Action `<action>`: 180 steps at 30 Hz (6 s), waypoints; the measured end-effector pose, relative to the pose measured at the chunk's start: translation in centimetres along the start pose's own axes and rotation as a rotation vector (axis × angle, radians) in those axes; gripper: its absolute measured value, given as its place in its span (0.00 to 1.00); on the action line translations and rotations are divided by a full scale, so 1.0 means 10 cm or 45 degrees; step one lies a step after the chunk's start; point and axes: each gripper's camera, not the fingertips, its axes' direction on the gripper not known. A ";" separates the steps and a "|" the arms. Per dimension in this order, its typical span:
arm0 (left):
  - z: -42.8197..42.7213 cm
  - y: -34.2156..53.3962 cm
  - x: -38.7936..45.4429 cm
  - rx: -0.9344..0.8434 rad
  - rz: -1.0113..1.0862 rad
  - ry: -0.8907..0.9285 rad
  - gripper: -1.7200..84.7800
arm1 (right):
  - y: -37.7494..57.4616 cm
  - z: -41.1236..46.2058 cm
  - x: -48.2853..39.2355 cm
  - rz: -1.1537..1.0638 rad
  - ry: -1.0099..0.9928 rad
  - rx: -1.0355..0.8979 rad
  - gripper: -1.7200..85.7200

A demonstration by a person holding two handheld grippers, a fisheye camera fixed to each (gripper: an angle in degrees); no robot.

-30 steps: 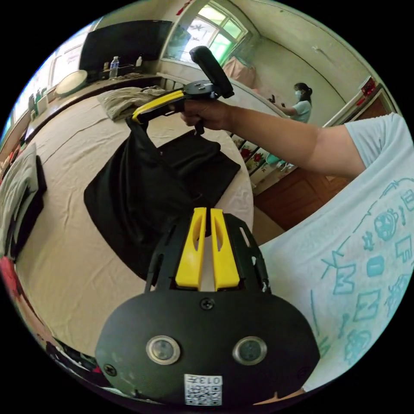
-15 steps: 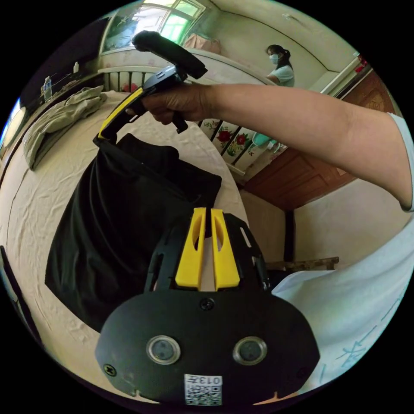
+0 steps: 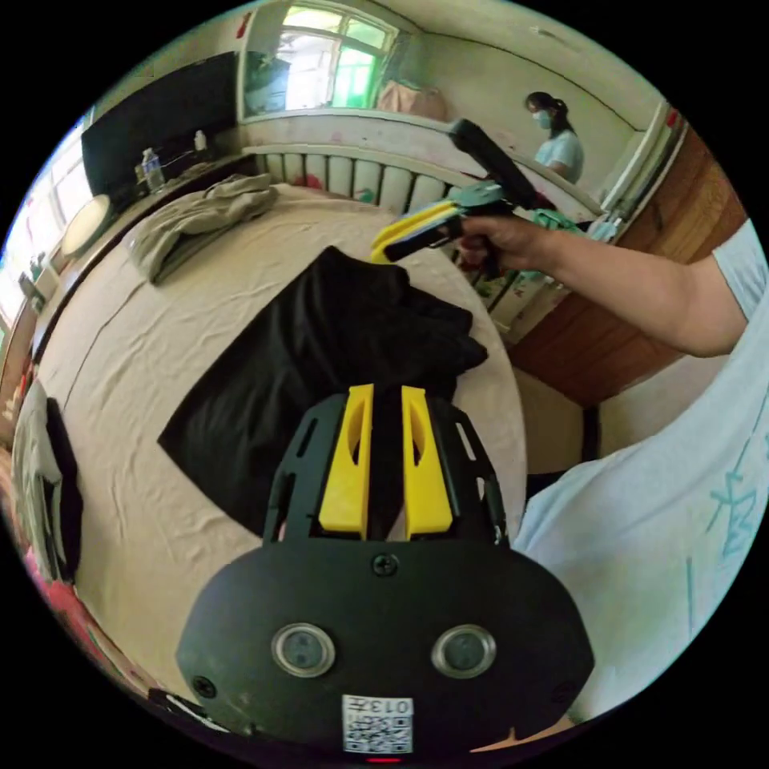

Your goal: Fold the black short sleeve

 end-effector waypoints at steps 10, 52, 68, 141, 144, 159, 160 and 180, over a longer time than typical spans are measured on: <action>0.48 0.40 -0.64 -0.247 -0.225 -0.172 0.10 | -0.24 0.28 0.01 0.094 0.034 -0.095 0.09; 0.54 0.52 -0.71 -0.219 -0.170 -0.067 0.10 | 0.71 -0.86 -0.15 0.245 0.046 -0.060 0.03; 0.35 0.43 -0.77 -0.234 -0.148 -0.030 0.10 | -0.08 -0.05 -0.19 0.287 0.175 -0.103 0.02; -0.97 0.38 -2.28 0.183 -0.816 0.607 0.02 | -2.01 0.78 -1.78 -1.193 -0.219 -0.044 0.03; -0.81 -0.01 -2.22 0.150 -0.674 0.647 0.02 | -1.78 0.43 -1.40 -1.118 -0.145 -0.016 0.03; 0.83 -1.31 -2.04 -0.119 -0.445 0.652 0.05 | -0.67 0.42 -0.02 -0.547 -0.004 -0.153 0.07; 0.97 -1.33 -2.05 -0.141 -0.432 0.691 0.08 | -0.65 0.41 0.01 -0.530 0.010 -0.167 0.08; 1.54 -2.18 -3.00 -0.147 -0.194 0.095 0.03 | 1.01 -0.56 -0.67 -0.110 0.112 -0.144 0.02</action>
